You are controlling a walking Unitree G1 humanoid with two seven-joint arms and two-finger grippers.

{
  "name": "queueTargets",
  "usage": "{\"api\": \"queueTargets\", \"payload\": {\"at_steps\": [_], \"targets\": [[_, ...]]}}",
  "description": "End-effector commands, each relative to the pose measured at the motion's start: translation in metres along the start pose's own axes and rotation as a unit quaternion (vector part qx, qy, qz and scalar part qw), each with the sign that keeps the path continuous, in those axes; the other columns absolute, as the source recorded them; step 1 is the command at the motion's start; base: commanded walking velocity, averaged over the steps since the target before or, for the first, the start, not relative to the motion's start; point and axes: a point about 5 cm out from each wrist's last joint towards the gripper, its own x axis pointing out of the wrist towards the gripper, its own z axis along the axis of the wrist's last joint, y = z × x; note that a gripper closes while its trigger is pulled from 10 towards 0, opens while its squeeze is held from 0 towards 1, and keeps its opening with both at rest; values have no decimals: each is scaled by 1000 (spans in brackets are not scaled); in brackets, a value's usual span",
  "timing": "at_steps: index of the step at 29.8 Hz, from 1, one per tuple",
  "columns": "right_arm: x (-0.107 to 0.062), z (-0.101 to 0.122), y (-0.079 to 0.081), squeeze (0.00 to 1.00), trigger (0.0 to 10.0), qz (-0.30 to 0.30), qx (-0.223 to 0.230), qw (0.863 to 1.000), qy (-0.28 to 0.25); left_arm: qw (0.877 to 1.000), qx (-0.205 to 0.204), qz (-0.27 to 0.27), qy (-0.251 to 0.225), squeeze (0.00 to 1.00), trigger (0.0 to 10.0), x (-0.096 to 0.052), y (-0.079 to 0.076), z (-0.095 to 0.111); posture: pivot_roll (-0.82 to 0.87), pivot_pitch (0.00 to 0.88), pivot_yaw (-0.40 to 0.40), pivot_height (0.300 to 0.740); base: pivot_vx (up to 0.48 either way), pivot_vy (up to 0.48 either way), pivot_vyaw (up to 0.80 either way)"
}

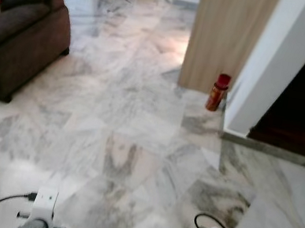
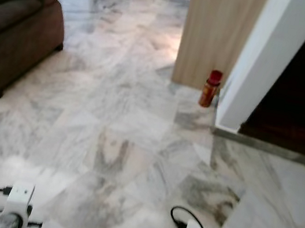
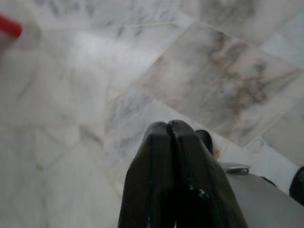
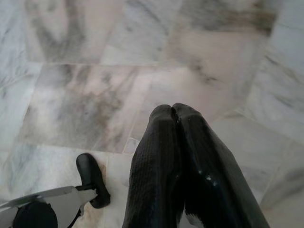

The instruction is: Picking trash to rubbish bin

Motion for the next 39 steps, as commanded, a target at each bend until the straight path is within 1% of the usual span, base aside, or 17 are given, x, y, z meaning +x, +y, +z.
{"api": "queueTargets", "payload": {"at_steps": [1, 9, 14, 39], "targets": [[0, -2, 2, 0, 10000, 2, 3, 1000, 1, 1000, -12, 8, 17, 0, 10000, -2, 5, -11, 64, 94, 15, 740, 0, 0, 763], [0, 0, 2, 0, 10000, 2, 5, 1000, -1, 1000, -11, 8, 21, 0, 10000, -3, 4, -14, 54, 100, 13, 740, 0, 0, 763], [-1, -1, -2, 0, 10000, -1, 5, 1000, 0, 1000, -11, 6, 22, 0, 10000, -3, 3, -15, 43, 103, 14, 740, 0, 0, 763], [-1, -3, 1, 0, 10000, 2, 10, 1000, 1, 1000, -10, 7, 19, 0, 10000, -3, 5, -12, 43, 104, 20, 740, 0, 0, 773]]}}
